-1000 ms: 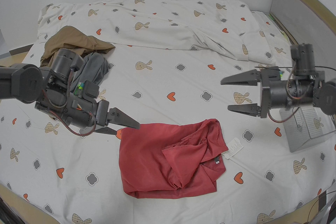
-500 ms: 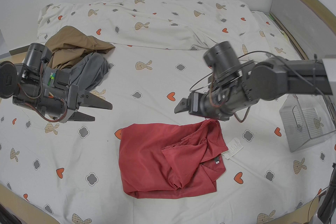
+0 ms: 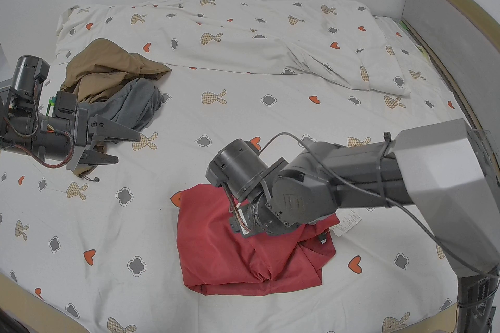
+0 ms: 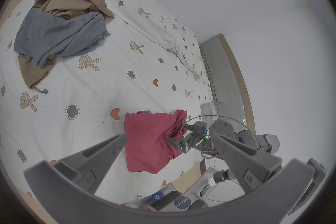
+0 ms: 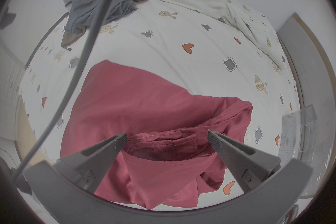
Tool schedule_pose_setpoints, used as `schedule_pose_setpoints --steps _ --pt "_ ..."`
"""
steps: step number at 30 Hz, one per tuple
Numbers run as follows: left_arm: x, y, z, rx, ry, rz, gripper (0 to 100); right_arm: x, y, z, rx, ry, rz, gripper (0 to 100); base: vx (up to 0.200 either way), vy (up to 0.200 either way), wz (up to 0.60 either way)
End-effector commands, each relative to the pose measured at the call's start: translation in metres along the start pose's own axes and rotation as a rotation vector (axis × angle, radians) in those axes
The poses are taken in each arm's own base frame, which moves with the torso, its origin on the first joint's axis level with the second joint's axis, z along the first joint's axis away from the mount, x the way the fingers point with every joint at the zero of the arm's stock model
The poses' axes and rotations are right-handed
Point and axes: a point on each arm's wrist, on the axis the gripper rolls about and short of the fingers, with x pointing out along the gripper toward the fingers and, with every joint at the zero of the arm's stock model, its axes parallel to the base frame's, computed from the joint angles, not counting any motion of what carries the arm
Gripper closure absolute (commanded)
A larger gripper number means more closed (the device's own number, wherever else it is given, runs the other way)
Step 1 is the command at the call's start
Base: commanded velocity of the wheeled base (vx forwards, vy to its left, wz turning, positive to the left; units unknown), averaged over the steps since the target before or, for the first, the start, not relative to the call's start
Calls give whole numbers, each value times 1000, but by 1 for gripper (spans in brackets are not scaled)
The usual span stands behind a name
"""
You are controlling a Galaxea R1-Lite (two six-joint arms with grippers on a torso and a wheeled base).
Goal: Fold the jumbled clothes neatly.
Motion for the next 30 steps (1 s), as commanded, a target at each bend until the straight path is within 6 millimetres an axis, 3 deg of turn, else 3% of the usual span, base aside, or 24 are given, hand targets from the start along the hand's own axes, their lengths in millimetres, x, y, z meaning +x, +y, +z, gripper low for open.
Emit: schedule_pose_setpoints --steps 1,8,12,17,24,30 --pt "-3 0 0 0 -7 2 0 7 6 -8 -30 23 -9 0 0 0 0" --pt "-2 1 0 -4 -4 3 0 8 -9 -23 -55 56 -101 0 0 0 0" --pt "-1 2 -1 -8 0 4 0 -9 -43 -36 -48 90 -160 0 0 0 0" --pt "3 4 -1 -14 9 4 0 -14 -78 -51 -13 122 -209 0 0 0 0" --pt "6 5 -2 -17 22 2 0 -15 -90 -65 12 109 -225 0 0 0 0" --pt "22 16 -2 -47 67 5 0 -23 -94 -80 41 127 -234 0 0 0 0"
